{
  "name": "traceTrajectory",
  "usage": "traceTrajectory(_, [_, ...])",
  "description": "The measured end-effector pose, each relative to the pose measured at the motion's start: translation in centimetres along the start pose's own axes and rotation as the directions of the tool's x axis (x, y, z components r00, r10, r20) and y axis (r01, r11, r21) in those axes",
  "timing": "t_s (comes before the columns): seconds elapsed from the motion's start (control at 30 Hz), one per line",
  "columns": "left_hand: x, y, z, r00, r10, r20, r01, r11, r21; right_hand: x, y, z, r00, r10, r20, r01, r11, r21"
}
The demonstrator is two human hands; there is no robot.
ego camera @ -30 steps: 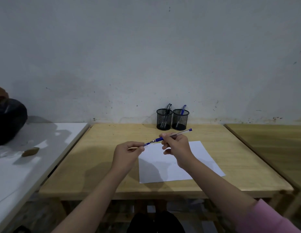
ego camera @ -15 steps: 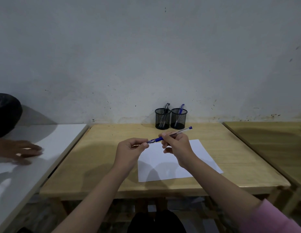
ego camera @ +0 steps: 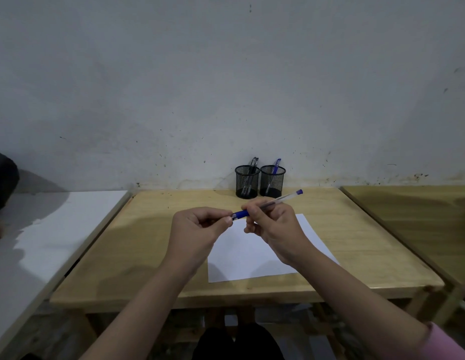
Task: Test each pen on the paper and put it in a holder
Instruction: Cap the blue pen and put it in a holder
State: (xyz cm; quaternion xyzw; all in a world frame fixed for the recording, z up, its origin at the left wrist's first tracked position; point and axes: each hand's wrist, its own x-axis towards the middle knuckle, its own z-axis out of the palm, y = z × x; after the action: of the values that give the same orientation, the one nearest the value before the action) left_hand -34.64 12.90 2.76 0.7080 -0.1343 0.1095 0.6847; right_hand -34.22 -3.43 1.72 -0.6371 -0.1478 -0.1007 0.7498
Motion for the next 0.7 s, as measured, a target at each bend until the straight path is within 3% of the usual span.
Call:
traceTrajectory(0.1, [0.3, -0.3, 0.3, 1.0, -0.027, 0.007, 0.027, 0.999, -0.031, 0.0, 0.1, 0.0, 0.998, 0.051, -0.033, -0.049, 0.998, 0.037])
traceTrajectory(0.2, [1.0, -0.6, 1.1, 0.998, -0.057, -0.019, 0.057, 0.998, 0.002, 0.5, 0.3, 0.2, 0.967, 0.213, -0.14, -0.2, 0.974, 0.105])
traceTrajectory(0.27, [1.4, -1.0, 1.5, 0.996, -0.06, -0.066, 0.065, 0.995, 0.072, 0.9, 0.9, 0.2, 0.929, 0.253, -0.271, -0.274, 0.961, -0.042])
traceTrajectory(0.37, [2.2, -1.9, 1.5, 0.992, -0.037, -0.121, 0.058, 0.984, 0.17, 1.0, 1.5, -0.4, 0.915, 0.101, -0.39, -0.233, 0.922, -0.308])
traceTrajectory(0.43, [2.6, -2.4, 1.5, 0.994, -0.001, -0.105, 0.026, 0.971, 0.237, 0.9, 1.8, -1.1, 0.942, -0.097, -0.321, -0.086, 0.856, -0.51])
traceTrajectory(0.5, [3.0, -2.7, 1.9, 0.998, 0.037, -0.058, -0.018, 0.953, 0.302, 1.2, 1.9, -1.9, 0.966, -0.224, -0.133, 0.052, 0.668, -0.742])
traceTrajectory(0.57, [3.3, -2.9, 2.5, 0.998, 0.06, -0.008, -0.054, 0.945, 0.321, 2.0, 2.3, -2.8, 0.97, -0.241, 0.025, 0.147, 0.505, -0.851])
traceTrajectory(0.7, [4.8, -3.5, 3.5, 0.995, 0.095, 0.012, -0.095, 0.964, 0.247, 3.3, 2.2, -4.3, 0.976, -0.207, 0.071, 0.162, 0.468, -0.869])
